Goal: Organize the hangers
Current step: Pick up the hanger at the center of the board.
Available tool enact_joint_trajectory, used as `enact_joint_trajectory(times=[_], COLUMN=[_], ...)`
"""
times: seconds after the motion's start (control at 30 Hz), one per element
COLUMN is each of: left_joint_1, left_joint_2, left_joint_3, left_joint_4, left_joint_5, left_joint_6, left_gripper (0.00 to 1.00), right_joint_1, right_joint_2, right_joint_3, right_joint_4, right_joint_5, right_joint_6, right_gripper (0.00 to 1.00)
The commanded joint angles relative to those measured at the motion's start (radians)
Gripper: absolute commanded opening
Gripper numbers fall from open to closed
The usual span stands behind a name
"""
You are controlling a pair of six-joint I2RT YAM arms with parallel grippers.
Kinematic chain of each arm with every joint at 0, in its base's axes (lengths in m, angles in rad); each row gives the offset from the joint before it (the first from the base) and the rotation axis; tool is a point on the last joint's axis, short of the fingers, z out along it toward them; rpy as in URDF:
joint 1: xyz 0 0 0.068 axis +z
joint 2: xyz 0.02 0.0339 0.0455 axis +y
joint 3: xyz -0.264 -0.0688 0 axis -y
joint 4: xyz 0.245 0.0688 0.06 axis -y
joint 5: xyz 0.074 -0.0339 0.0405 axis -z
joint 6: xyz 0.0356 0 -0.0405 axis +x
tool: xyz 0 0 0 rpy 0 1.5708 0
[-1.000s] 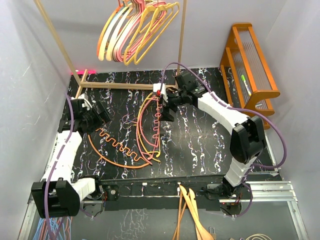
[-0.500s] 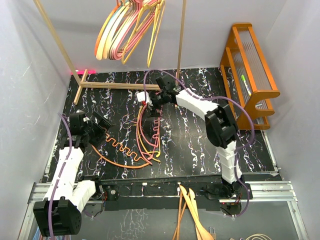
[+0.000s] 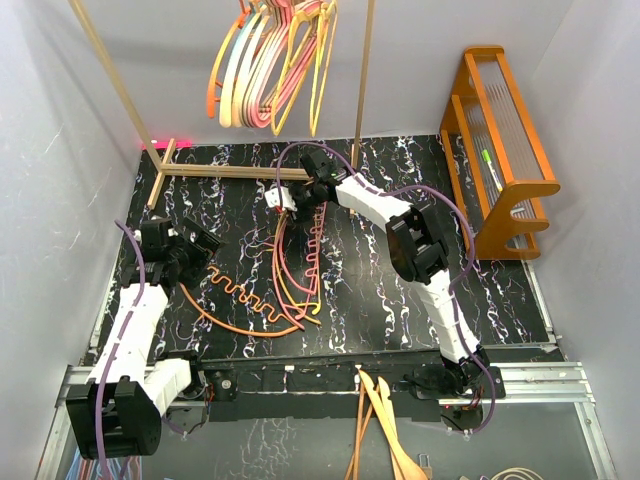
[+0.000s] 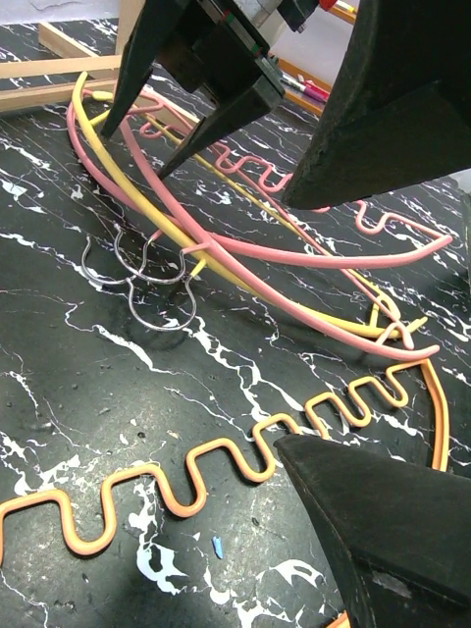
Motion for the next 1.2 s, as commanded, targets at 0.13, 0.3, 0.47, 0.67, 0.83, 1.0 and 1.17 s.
enact_joint_trajectory(times=[0.13,0.3,0.47,0.67,0.83,1.0,1.17], left_joint_1=[0.004,0.003,0.003,0.004,0.003,0.003,0.004], left_joint_2=[0.019,0.038,0.042,0.065,0.097,0.165,0.207], left_joint_3=[-0.010,-0.015,-0.028,-0.038,-0.039,0.007,-0.013], left_joint_4=[0.021,0.026,0.041,0.063,0.088,0.143,0.246], left_joint_5=[0.032,0.055,0.079,0.101,0.147,0.426,0.578], left_joint_6=[0.033,0.038,0.044,0.046,0.063,0.223,0.252], left_gripper=[0.97,0.97,0.97,0.97,0.97,0.97,0.97], right_joint_1=[0.010,0.014,0.019,0.023,0.026,-0.002,-0.041], right_joint_2=[-0.014,-0.006,0.020,0.069,0.024,-0.148,-0.324], right_joint_3=[-0.027,-0.026,0.004,0.068,0.061,-0.049,-0.146], right_joint_4=[-0.033,-0.055,-0.093,-0.124,-0.116,-0.088,-0.099], right_joint_5=[0.030,0.064,0.105,0.127,0.120,0.092,0.048], right_joint_6=[-0.106,-0.149,-0.203,-0.227,-0.223,-0.234,-0.233], right_gripper=[0.26,0.26,0.36,0.14,0.08,0.08,0.08])
